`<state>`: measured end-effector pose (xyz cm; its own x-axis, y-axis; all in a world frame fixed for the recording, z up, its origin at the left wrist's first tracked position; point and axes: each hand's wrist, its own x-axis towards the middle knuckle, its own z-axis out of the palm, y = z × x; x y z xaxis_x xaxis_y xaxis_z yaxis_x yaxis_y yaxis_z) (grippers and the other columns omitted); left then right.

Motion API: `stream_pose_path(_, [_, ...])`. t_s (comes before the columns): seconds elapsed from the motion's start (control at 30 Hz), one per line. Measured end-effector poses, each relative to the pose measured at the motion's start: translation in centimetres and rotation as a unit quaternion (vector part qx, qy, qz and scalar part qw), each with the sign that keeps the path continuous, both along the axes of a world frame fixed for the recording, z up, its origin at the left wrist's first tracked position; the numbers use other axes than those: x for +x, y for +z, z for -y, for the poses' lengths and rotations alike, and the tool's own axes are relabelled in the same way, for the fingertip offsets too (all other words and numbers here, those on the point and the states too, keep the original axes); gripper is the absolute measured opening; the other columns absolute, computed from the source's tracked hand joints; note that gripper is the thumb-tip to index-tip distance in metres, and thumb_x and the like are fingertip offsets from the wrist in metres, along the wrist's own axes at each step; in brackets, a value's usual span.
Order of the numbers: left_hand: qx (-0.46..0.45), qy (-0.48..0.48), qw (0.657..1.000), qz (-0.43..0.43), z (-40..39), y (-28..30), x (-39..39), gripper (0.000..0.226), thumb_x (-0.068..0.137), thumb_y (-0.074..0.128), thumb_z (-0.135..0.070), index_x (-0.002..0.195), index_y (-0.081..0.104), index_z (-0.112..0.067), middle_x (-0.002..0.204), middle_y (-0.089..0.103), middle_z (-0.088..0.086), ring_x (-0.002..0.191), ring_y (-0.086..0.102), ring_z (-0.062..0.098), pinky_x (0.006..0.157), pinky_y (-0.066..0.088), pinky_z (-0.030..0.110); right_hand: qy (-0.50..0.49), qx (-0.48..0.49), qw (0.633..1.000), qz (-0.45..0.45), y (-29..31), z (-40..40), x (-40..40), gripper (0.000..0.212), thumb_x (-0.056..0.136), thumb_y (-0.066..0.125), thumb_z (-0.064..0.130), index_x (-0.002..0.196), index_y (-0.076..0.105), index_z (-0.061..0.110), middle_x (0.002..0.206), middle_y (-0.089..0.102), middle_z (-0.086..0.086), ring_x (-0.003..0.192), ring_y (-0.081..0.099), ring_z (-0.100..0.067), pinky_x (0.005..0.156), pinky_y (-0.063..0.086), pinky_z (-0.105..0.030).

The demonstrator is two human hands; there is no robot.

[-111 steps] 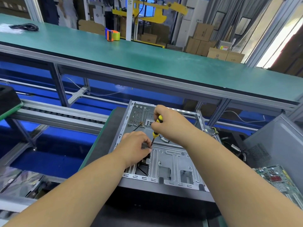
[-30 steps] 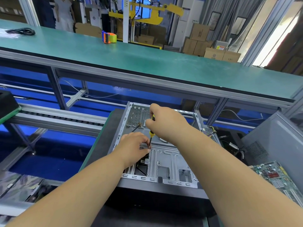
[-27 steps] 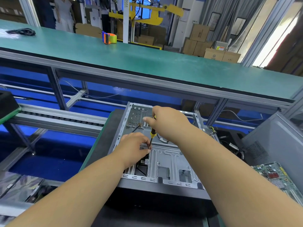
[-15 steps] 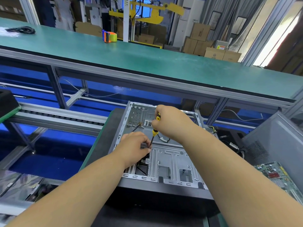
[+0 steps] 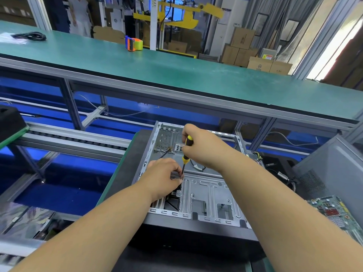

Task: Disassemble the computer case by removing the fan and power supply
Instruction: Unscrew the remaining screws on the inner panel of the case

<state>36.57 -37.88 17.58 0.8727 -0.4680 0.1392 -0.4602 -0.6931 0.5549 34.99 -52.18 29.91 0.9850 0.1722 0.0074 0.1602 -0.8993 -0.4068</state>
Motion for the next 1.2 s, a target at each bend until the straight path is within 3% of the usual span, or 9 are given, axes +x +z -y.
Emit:
stream_pose_path(0.17, [-0.006,-0.001,1.0,0.001,0.04,0.1,-0.06,0.006,0.087,0.064,-0.032,0.085,0.061,-0.037,0.105,0.059,-0.016,0.11,0.048,0.008,0.107,0.027,0.034,-0.012,-0.009,1.0,0.001,0.1,0.01,-0.27,0.002,0.087,0.054,0.024,0.087,0.052,0.023,0.081,0.064,0.002,0.068,0.052,-0.019,0.054,0.036,-0.028])
stream_pose_path(0.33, [-0.004,-0.001,1.0,-0.003,0.02,0.2,-0.07,0.003,0.088,0.063,-0.033,0.09,0.064,-0.036,0.108,0.058,-0.016,0.112,0.047,0.008,0.108,0.026,0.035,-0.041,-0.098,0.993,0.054,-0.25,0.16,-0.35,0.043,0.092,0.046,0.064,0.08,0.052,0.023,0.073,0.058,0.005,0.068,0.053,-0.013,0.053,0.033,-0.03])
stream_pose_path(0.43, [0.001,0.0,1.0,-0.003,0.04,0.18,-0.04,0.004,0.088,0.063,-0.033,0.09,0.065,-0.036,0.11,0.058,-0.016,0.114,0.046,0.008,0.108,0.026,0.035,-0.039,-0.087,0.995,0.042,-0.16,0.28,-0.27,0.033,0.097,0.049,0.052,0.091,0.055,0.02,0.076,0.06,0.001,0.069,0.053,-0.018,0.052,0.033,-0.03])
stream_pose_path(0.53, [0.002,0.003,1.0,-0.005,0.02,0.16,-0.05,0.004,0.087,0.064,-0.033,0.09,0.064,-0.036,0.11,0.058,-0.016,0.114,0.046,0.008,0.109,0.026,0.036,-0.034,-0.042,0.998,0.027,-0.04,0.19,-0.4,0.02,0.095,0.056,0.036,0.101,0.05,0.018,0.088,0.064,-0.003,0.077,0.058,-0.023,0.059,0.043,-0.032])
stream_pose_path(0.67, [0.007,0.002,1.0,-0.004,0.06,0.25,-0.05,0.004,0.087,0.063,-0.035,0.091,0.064,-0.037,0.11,0.058,-0.017,0.114,0.047,0.009,0.109,0.027,0.037,-0.027,-0.045,0.998,0.025,0.04,0.03,-0.65,0.011,0.092,0.056,0.026,0.1,0.051,0.019,0.09,0.063,-0.003,0.081,0.057,-0.023,0.06,0.042,-0.032])
stream_pose_path(0.97, [0.0,0.004,1.0,0.001,0.06,0.18,-0.02,0.007,0.087,0.064,-0.034,0.093,0.068,-0.033,0.11,0.058,-0.016,0.113,0.046,0.008,0.109,0.026,0.035,-0.039,-0.089,0.995,0.035,0.03,-0.08,-0.54,0.008,0.086,0.052,0.034,0.084,0.05,0.026,0.077,0.06,0.006,0.073,0.051,-0.018,0.052,0.029,-0.027])
stream_pose_path(1.13, [0.001,0.002,1.0,0.005,0.1,0.15,-0.02,0.008,0.088,0.064,-0.034,0.094,0.068,-0.033,0.108,0.059,-0.016,0.112,0.048,0.008,0.107,0.026,0.033,-0.051,-0.114,0.991,0.049,-0.08,-0.01,-0.08,0.038,0.093,0.047,0.058,0.083,0.055,0.023,0.071,0.054,0.006,0.067,0.05,-0.012,0.051,0.028,-0.029])
stream_pose_path(1.2, [0.006,0.003,1.0,0.007,0.14,0.15,-0.01,0.007,0.088,0.064,-0.034,0.094,0.068,-0.033,0.109,0.059,-0.016,0.112,0.048,0.008,0.107,0.026,0.033,-0.042,-0.111,0.992,0.044,-0.1,-0.01,-0.02,0.032,0.097,0.047,0.05,0.085,0.054,0.022,0.07,0.054,0.005,0.065,0.049,-0.013,0.051,0.029,-0.029])
